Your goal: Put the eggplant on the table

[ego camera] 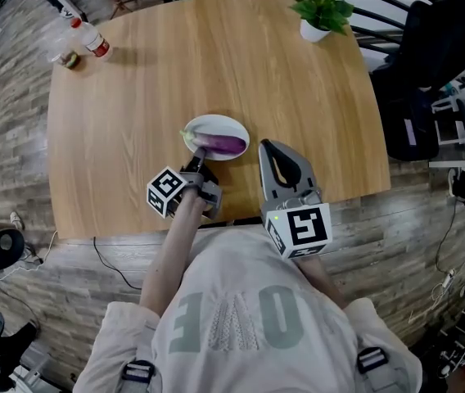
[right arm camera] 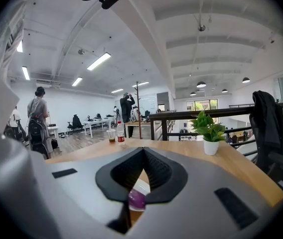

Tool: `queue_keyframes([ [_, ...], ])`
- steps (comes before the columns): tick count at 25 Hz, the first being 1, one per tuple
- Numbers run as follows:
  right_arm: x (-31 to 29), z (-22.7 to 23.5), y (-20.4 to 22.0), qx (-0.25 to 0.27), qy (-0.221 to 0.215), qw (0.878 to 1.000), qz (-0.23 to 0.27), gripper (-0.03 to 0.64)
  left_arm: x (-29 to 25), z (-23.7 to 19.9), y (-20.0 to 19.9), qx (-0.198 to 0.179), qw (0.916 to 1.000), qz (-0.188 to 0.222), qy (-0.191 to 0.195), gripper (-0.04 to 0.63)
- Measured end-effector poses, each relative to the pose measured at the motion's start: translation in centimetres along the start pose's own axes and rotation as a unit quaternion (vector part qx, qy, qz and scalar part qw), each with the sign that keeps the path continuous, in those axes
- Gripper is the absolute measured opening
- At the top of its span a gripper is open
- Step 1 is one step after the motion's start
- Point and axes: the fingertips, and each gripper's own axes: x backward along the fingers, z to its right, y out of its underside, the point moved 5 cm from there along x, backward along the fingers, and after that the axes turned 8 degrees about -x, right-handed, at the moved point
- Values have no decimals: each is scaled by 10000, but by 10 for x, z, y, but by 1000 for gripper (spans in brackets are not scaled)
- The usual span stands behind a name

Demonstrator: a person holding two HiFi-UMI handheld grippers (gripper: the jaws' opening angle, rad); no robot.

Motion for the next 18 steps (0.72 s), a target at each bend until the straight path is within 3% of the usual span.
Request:
queue_keyframes([
  [11, -2, -2, -2, -130, 100, 9999, 32, 17, -3, -9, -4, 50, 9997, -81, -204, 29],
  [18, -5, -1, -1, -167, 186, 9997, 45, 17, -8, -6, -5, -108, 9984, -266, -486, 32],
])
